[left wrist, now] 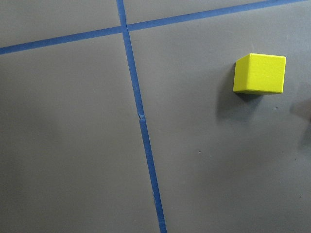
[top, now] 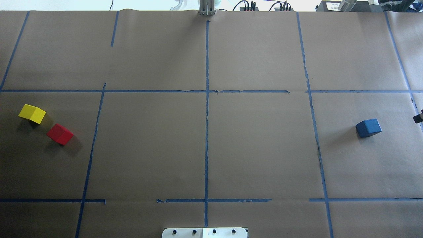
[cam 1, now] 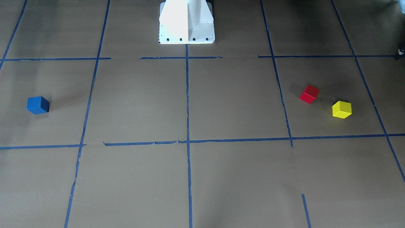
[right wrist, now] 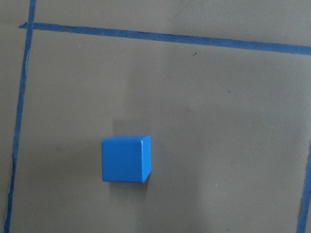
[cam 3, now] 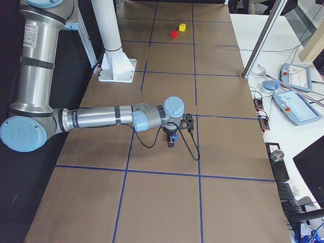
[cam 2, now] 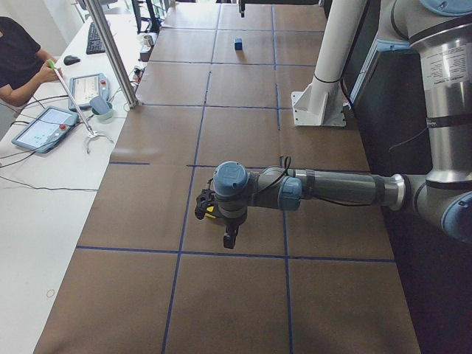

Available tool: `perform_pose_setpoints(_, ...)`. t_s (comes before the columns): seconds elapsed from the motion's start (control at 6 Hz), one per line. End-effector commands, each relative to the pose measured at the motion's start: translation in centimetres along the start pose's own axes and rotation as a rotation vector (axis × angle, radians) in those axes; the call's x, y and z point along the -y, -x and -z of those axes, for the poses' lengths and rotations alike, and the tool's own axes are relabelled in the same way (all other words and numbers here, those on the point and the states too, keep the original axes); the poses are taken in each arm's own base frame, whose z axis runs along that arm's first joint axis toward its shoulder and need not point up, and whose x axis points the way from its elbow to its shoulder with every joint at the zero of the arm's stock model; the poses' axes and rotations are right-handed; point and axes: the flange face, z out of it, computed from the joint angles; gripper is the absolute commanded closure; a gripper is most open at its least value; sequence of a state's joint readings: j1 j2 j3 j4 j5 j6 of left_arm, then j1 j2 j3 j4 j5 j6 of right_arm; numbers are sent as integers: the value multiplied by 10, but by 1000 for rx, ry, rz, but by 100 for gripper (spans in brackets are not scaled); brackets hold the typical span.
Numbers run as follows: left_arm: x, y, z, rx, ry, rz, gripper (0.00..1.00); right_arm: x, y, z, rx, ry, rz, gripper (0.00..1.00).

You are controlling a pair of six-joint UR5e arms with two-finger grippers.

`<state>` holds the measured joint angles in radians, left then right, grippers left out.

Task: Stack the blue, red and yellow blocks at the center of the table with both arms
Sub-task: 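Lower the right gripper onto the blue cube and close it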

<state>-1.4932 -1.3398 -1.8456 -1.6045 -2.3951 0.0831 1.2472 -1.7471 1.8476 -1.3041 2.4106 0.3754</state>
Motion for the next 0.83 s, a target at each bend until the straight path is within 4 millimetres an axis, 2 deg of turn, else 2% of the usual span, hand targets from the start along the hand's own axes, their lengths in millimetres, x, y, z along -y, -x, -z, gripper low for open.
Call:
perform_pose_setpoints(0.0, 5, -7, 6, -1, -15, -15, 0, 6, 38, -43, -74, -34, -30, 1)
perform_pose_setpoints(0.17, 6, -8, 7, -1, -17, -17, 0, 15, 45, -64, -78, -5, -15, 1)
perform_pose_setpoints(0.33, 6, -9, 8, -1, -19, -19, 0, 30, 54, -77, -75, 3, 1, 1)
perform_pose_setpoints(0.5, 7, -10, 9, -2, -21, -20, 0, 30, 66, -90, -72, 25, 24, 1)
perform_pose_setpoints(0.67, 8, -10, 10, -2, -32, -32, 0, 31, 67, -105, -84, 45, 32, 1)
